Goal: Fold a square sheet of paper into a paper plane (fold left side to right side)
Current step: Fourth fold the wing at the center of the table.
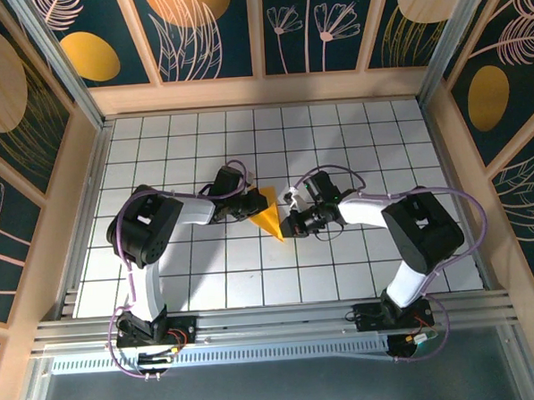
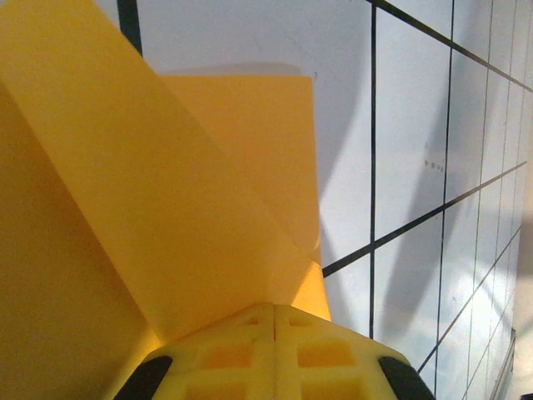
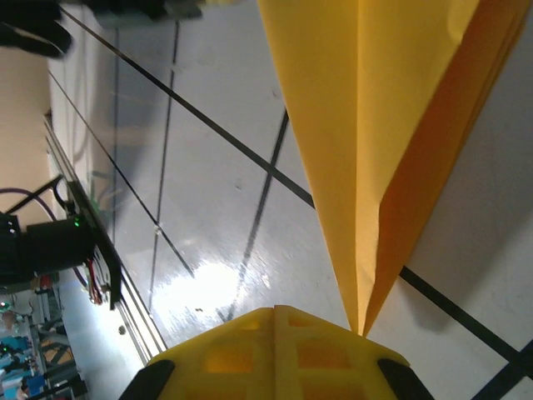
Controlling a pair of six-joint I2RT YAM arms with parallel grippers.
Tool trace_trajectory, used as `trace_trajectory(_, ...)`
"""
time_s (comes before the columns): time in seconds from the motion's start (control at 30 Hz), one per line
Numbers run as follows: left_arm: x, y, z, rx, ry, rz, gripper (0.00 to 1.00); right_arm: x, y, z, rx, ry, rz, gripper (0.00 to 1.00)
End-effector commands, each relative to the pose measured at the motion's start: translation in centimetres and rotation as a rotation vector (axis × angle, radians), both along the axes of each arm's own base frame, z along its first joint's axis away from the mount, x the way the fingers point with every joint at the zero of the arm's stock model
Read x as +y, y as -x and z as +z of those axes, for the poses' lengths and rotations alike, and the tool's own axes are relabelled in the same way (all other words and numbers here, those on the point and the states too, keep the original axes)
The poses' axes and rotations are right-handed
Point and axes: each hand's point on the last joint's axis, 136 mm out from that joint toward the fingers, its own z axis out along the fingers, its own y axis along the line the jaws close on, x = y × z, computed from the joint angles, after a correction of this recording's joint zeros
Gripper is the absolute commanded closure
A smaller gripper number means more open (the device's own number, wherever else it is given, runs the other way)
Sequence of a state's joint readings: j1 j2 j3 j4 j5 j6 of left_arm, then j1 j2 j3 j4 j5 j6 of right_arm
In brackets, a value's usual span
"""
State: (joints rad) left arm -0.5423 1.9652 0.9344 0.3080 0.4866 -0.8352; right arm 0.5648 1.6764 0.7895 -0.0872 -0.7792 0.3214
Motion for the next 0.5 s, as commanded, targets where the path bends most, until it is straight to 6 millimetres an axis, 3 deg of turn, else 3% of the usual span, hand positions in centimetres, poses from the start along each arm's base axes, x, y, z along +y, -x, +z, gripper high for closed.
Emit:
trace_trajectory(0.0,2.7,3.2,-4.6,0.153,-0.129,0.035,1.0,0.4,-0.7,0.9,-0.003,-0.024,-0.012,1.0)
trace_trajectory(0.47,2.7,3.2,-4.8,0.152,-0.136,0.031,1.0,1.8,-3.4,-1.7,-0.011,0.025,-0.055,1.0)
